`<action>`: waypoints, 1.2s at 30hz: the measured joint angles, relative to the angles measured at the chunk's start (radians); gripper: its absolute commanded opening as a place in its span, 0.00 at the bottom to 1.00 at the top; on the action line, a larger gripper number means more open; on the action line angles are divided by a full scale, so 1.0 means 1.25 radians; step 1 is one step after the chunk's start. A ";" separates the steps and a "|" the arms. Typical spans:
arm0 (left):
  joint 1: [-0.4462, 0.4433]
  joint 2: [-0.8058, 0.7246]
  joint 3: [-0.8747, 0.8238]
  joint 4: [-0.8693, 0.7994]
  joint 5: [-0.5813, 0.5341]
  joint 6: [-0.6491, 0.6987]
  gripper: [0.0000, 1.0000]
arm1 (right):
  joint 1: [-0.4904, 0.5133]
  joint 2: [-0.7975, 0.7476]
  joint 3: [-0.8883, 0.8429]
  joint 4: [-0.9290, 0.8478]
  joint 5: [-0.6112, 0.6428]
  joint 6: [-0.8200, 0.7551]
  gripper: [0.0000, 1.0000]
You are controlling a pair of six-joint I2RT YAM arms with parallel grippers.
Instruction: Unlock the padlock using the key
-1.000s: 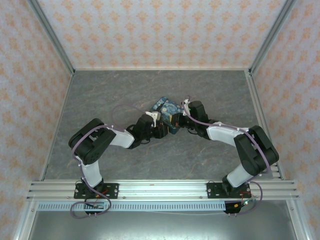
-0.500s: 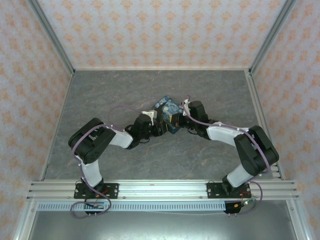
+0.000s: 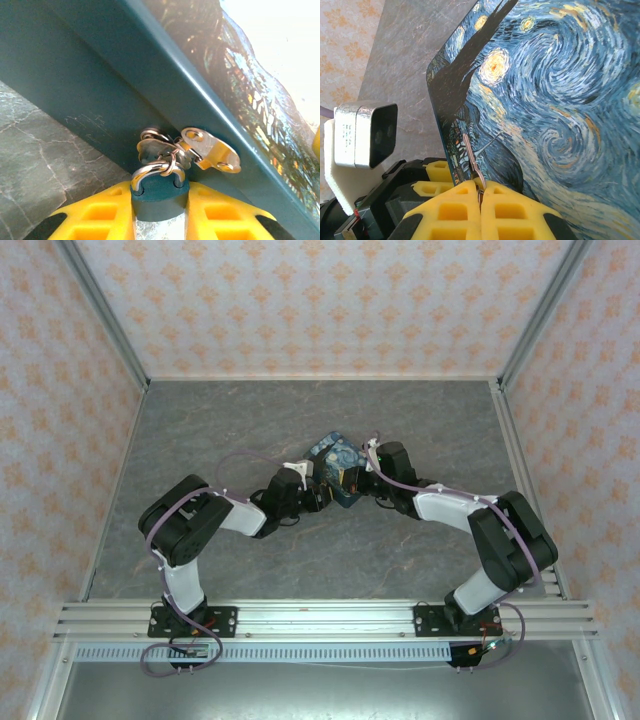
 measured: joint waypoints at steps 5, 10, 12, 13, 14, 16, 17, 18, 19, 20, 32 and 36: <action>0.000 0.000 0.000 0.000 0.001 -0.001 0.22 | 0.002 -0.030 0.000 -0.050 0.006 -0.019 0.00; 0.000 -0.008 0.002 -0.013 0.001 -0.023 0.21 | 0.003 -0.125 -0.001 -0.110 0.037 -0.054 0.00; -0.001 -0.019 0.007 -0.037 0.001 -0.038 0.20 | 0.003 -0.176 -0.011 -0.116 0.048 -0.067 0.00; -0.002 -0.026 0.011 -0.052 0.001 -0.048 0.19 | 0.003 -0.207 -0.023 -0.118 0.052 -0.074 0.00; -0.004 -0.034 0.016 -0.067 0.001 -0.059 0.19 | 0.003 -0.234 -0.038 -0.119 0.054 -0.080 0.00; -0.011 -0.049 0.027 -0.096 0.001 -0.079 0.17 | 0.005 -0.287 -0.077 -0.123 0.062 -0.092 0.00; -0.016 -0.058 0.035 -0.113 0.001 -0.090 0.16 | 0.007 -0.315 -0.103 -0.125 0.066 -0.096 0.00; -0.020 -0.066 0.042 -0.128 0.001 -0.100 0.15 | 0.011 -0.337 -0.125 -0.129 0.070 -0.100 0.00; -0.024 -0.075 0.050 -0.144 0.001 -0.110 0.15 | 0.016 -0.362 -0.151 -0.133 0.075 -0.103 0.00; -0.028 -0.084 0.055 -0.159 0.001 -0.122 0.14 | 0.022 -0.382 -0.174 -0.137 0.079 -0.107 0.00; -0.037 -0.119 0.077 -0.274 0.019 -0.268 0.12 | 0.129 -0.410 -0.260 -0.128 0.151 -0.134 0.00; -0.039 -0.130 0.077 -0.313 0.021 -0.308 0.12 | 0.157 -0.360 -0.262 -0.093 0.176 -0.149 0.00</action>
